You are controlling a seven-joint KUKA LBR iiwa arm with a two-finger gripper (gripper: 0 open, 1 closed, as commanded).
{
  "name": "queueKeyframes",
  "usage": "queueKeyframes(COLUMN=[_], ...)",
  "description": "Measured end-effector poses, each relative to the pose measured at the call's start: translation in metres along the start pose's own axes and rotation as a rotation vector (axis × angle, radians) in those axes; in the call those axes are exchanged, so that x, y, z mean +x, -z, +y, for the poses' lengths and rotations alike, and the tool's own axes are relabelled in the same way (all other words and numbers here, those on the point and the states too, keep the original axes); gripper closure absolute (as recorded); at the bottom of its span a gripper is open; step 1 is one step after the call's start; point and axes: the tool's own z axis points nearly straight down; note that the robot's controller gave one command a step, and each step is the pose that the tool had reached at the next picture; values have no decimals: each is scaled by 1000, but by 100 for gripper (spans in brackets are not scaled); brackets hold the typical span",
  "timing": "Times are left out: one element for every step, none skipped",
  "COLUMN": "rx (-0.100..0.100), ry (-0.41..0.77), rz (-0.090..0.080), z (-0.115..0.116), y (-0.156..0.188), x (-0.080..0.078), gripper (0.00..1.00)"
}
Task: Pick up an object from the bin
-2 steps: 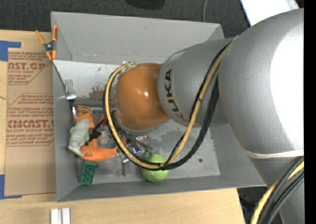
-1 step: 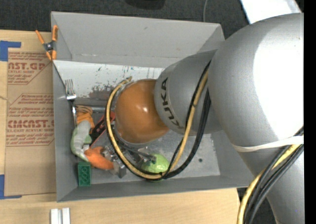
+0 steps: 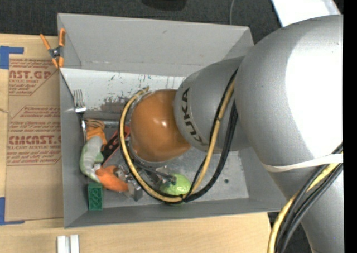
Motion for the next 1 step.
queueKeyframes(rx=[0], ry=[0], rz=[0], z=[0], y=[0], x=[0], gripper=[100])
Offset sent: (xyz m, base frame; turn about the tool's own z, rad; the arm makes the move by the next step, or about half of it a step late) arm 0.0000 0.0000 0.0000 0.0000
